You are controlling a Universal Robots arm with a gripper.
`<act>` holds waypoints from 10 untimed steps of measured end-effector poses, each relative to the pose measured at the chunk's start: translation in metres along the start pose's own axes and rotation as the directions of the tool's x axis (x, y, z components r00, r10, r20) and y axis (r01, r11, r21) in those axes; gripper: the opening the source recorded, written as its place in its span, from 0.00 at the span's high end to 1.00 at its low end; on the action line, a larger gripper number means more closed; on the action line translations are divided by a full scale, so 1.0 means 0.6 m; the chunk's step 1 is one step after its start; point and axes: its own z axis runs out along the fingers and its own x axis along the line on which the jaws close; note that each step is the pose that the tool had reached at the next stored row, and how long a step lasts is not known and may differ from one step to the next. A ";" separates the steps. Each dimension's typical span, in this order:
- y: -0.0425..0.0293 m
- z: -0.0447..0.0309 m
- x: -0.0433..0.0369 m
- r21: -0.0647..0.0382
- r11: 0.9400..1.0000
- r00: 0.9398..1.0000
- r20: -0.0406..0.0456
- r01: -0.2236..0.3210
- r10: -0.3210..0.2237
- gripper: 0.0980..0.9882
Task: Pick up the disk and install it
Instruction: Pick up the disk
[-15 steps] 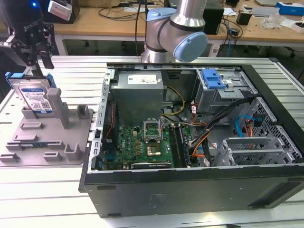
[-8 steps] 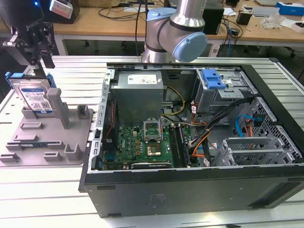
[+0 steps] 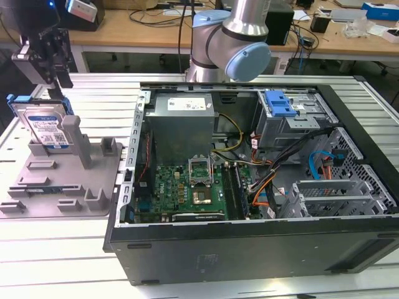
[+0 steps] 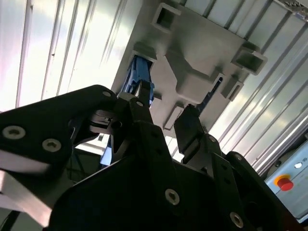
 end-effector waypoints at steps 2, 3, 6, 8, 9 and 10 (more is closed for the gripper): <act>0.008 0.001 -0.003 0.001 1.000 1.000 0.000 0.004 -0.004 0.57; 0.016 0.001 -0.007 0.000 1.000 1.000 0.000 0.004 -0.004 0.57; 0.036 0.001 -0.017 0.000 1.000 1.000 0.000 0.004 -0.004 0.57; 0.051 0.001 -0.022 0.000 1.000 1.000 0.000 0.004 -0.004 0.57; 0.063 0.001 -0.023 0.000 1.000 1.000 0.000 0.004 -0.004 0.57; 0.076 0.001 -0.022 0.000 1.000 1.000 0.000 0.004 -0.004 0.57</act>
